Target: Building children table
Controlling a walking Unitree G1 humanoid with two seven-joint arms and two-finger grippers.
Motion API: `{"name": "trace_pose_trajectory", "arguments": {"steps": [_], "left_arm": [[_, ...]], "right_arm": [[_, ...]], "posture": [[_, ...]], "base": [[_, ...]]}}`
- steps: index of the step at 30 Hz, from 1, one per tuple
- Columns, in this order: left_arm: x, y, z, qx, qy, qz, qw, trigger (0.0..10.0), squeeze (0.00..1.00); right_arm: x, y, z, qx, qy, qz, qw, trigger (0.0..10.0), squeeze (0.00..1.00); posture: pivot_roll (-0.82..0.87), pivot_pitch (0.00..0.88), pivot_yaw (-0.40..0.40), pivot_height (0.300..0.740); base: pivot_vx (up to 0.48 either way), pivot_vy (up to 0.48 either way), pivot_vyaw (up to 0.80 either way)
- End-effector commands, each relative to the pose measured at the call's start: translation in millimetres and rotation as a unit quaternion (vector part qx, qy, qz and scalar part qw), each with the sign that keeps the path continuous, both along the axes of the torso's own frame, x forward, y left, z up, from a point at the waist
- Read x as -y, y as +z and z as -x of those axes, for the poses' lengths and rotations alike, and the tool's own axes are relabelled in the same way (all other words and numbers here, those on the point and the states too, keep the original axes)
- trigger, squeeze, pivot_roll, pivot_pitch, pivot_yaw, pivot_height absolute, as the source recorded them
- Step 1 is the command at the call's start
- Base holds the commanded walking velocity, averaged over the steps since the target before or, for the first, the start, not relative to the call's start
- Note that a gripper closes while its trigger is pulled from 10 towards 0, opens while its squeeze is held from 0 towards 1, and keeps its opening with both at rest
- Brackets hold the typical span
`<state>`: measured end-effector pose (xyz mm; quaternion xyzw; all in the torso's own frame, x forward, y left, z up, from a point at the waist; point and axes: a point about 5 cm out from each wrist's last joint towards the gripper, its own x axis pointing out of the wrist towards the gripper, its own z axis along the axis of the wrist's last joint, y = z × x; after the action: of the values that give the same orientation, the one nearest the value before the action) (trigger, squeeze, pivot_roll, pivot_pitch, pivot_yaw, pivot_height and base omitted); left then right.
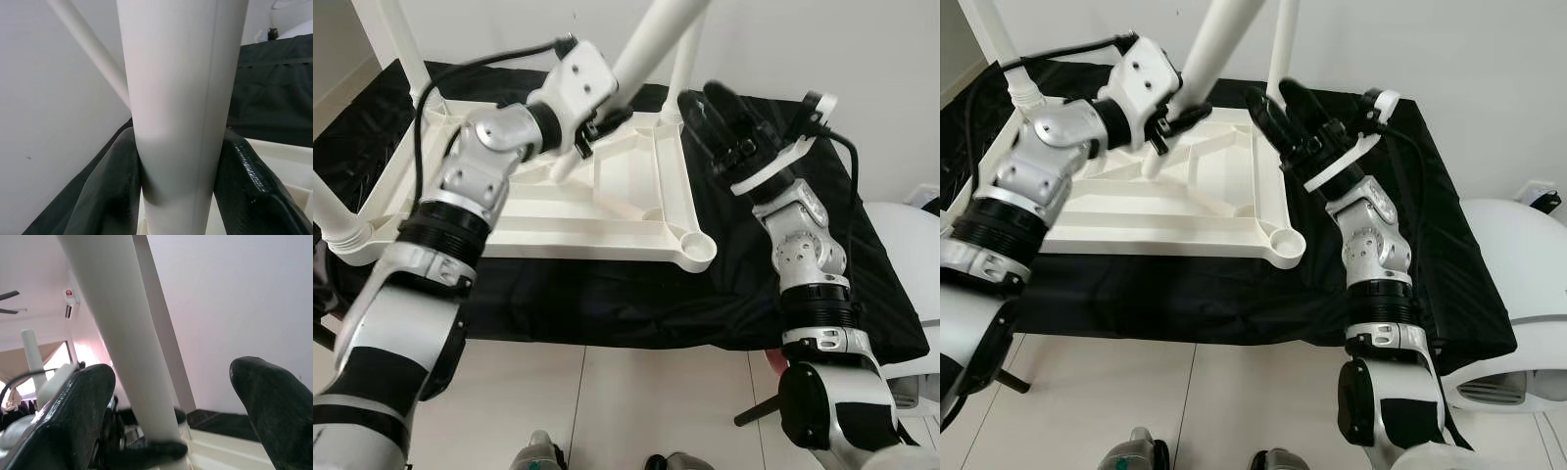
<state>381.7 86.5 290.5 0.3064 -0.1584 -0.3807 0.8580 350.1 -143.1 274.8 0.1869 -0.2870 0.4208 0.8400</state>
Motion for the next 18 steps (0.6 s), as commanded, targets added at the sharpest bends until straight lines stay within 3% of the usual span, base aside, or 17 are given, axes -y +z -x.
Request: {"name": "trace_pose_trajectory", "arguments": {"steps": [1,9,14,18], "left_arm": [[10.8,-2.7,4.9,0.021,-0.011,0.000,1.000,10.0,0.00],[20.9,-9.0,9.5,0.024,-0.032,-0.014,0.999,10.0,0.00],[36.2,-13.3,15.3,0.025,-0.060,-0.028,0.997,10.0,0.00],[37.7,-14.7,13.4,0.018,-0.060,-0.029,0.998,10.0,0.00]], "right_arm": [[1.8,22.6,4.9,0.042,-0.003,-0.023,0.999,10.0,0.00],[-2.4,37.8,7.6,0.066,0.001,-0.030,0.997,10.0,0.00],[-10.2,51.3,10.4,0.093,0.013,-0.029,0.995,10.0,0.00],[-14.2,50.4,11.8,0.096,0.021,-0.017,0.995,10.0,0.00]], "posture": [[0.03,0.033,-0.003,0.740],[0.03,0.038,-0.003,0.740],[0.04,0.039,-0.005,0.740],[0.04,0.039,-0.004,0.740]], "base": [[0.000,0.000,0.00],[0.000,0.000,0.00],[0.000,0.000,0.00],[0.000,0.000,0.00]]}}
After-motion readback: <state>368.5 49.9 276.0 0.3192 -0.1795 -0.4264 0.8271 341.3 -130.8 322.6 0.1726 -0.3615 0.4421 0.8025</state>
